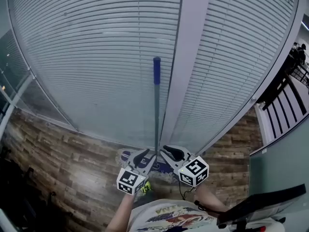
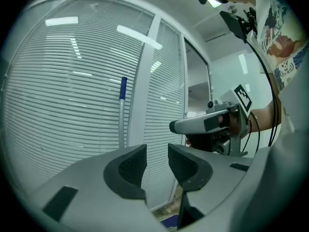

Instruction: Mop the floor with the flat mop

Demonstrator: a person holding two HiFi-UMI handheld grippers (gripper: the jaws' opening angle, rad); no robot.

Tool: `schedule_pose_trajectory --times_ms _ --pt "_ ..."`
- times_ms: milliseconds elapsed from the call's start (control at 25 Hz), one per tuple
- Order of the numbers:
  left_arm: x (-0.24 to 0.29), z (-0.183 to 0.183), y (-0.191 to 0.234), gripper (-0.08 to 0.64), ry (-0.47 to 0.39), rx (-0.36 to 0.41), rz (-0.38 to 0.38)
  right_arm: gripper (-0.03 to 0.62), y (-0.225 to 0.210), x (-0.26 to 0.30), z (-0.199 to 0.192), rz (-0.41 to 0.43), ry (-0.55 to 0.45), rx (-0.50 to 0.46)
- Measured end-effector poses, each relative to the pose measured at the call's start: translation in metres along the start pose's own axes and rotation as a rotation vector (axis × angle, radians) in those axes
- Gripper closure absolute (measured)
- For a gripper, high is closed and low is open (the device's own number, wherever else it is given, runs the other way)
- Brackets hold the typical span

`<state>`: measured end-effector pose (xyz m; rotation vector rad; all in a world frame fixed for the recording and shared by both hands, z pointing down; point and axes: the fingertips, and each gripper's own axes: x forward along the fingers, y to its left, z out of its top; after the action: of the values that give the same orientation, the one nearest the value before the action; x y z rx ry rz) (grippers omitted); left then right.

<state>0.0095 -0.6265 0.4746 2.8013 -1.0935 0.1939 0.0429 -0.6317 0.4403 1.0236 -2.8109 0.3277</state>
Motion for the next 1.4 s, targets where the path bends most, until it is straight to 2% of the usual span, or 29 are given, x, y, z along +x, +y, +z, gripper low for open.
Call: schedule_pose_trajectory --times_ms 160,440,720,920,1200,1400 --pt "0.031 0.007 0.052 0.417 -0.027 -0.013 -0.040 0.515 -0.031 0.046 0.010 -0.064 0.019 -0.009" --pt "0.076 0.036 0.131 0.414 -0.075 0.008 -0.087 0.463 -0.084 0.124 0.044 -0.157 0.045 -0.044" --pt "0.114 0.052 0.153 0.414 -0.098 0.063 -0.153 0.442 -0.129 0.150 0.079 -0.277 0.005 -0.088" --pt "0.144 0.071 0.167 0.414 -0.107 0.094 -0.159 0.417 -0.155 0.161 0.104 -0.339 -0.018 -0.126" --pt "0.190 0.094 0.176 0.414 -0.115 0.202 -0.154 0.408 -0.184 0.166 0.130 -0.379 -0.054 -0.152" --pt "0.218 0.100 0.182 0.414 -0.097 0.222 -0.163 0.408 -0.202 0.168 0.149 -0.383 -0.087 -0.170"
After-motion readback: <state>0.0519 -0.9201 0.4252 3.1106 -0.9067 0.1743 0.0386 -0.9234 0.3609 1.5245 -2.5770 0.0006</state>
